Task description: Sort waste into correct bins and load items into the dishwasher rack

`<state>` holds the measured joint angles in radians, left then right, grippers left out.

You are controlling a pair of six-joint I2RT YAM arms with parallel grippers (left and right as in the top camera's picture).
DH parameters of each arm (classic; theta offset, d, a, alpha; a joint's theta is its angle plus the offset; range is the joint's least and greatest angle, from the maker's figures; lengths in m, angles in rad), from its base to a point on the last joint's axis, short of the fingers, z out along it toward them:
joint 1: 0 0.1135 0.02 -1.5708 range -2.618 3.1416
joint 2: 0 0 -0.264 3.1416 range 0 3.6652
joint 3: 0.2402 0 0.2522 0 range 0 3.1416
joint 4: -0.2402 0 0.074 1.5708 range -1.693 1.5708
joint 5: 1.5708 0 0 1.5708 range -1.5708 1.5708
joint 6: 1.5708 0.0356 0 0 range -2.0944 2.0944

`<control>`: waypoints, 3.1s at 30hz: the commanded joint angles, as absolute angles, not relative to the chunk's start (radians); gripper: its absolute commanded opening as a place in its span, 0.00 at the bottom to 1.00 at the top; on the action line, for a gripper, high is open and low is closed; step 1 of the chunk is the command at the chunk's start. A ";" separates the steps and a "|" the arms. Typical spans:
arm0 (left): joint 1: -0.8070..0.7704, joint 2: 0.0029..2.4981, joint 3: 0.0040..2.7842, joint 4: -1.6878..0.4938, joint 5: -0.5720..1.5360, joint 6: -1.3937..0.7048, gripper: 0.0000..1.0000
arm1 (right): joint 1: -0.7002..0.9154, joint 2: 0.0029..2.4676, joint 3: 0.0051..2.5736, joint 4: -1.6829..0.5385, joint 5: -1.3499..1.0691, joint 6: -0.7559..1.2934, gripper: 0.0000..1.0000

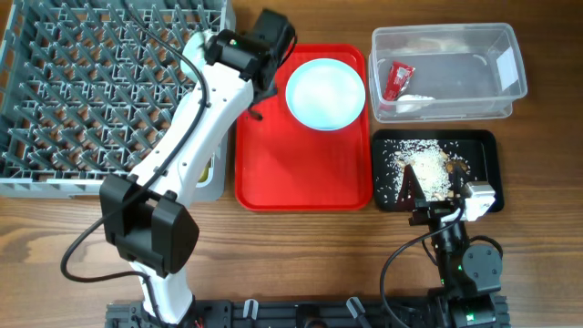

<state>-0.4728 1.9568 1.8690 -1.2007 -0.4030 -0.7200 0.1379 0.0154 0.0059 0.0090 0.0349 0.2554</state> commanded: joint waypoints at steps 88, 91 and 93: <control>-0.060 1.777 1.636 -0.763 -0.932 0.002 0.04 | 0.131 0.005 0.005 0.014 0.052 0.239 1.00; -0.047 1.807 1.636 -0.743 -0.931 0.040 0.04 | 0.131 0.005 0.005 0.014 0.052 0.239 1.00; -0.046 1.833 1.636 -0.742 -0.931 0.067 0.04 | 0.131 0.005 0.005 0.014 0.052 0.239 1.00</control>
<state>-0.0608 1.7802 1.6390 -0.7494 -0.9546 -0.0082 0.1379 0.0154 0.0063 0.0086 0.0349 0.2550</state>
